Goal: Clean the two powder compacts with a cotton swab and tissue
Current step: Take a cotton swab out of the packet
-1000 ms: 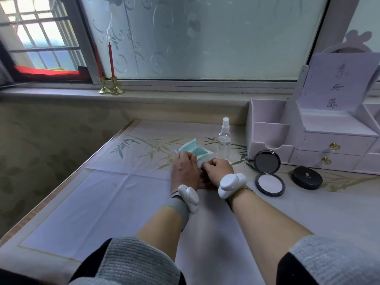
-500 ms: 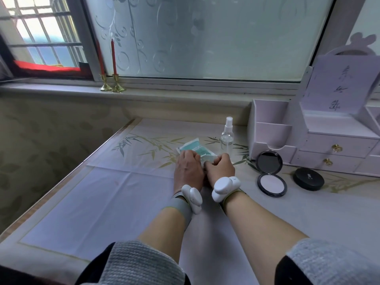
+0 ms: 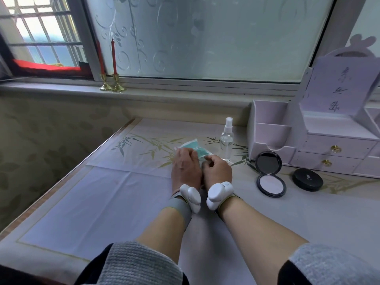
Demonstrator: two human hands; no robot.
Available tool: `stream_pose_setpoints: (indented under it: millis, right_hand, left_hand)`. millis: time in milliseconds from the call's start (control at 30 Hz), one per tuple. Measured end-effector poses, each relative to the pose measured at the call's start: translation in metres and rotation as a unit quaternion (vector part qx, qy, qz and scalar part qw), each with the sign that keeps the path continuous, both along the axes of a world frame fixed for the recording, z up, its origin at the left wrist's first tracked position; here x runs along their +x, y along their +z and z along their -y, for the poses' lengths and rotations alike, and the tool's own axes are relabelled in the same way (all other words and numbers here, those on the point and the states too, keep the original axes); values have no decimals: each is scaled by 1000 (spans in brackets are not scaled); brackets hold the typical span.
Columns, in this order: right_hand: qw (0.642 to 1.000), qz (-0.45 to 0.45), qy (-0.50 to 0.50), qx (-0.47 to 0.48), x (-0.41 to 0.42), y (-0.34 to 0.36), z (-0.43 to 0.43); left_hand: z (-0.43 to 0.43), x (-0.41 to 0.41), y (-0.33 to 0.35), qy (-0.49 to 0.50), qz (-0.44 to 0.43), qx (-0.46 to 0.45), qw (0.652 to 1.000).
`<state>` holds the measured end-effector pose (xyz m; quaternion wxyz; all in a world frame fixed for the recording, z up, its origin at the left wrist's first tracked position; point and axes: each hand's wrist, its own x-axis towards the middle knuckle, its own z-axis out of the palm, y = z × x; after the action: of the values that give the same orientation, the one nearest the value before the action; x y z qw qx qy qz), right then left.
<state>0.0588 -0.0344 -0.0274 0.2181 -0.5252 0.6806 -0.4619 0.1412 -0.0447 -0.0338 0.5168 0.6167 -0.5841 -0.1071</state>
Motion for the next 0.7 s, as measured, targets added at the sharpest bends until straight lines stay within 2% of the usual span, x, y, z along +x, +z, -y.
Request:
stream_pose_setpoints:
  millis: [100,267,500,600,700]
  right_hand:
    - [1000,-3,15,4,-1,2,-1]
    - [998,64,-15,-17,0,3,-2]
    - [988,152,17,-19,4,6,-2]
    - [989,144,29,-2,7,7,-2]
    - [993,105,44,-7,2,11,-4]
  left_hand:
    - [-1,8,0,73,-108,13,991]
    - [-2,9,5,109,-158,78,978]
    - [-3,8,10,140,-173,129,966]
    - [-3,7,14,128,-159,142,969]
    - [-6,8,13,96,-155,106,977]
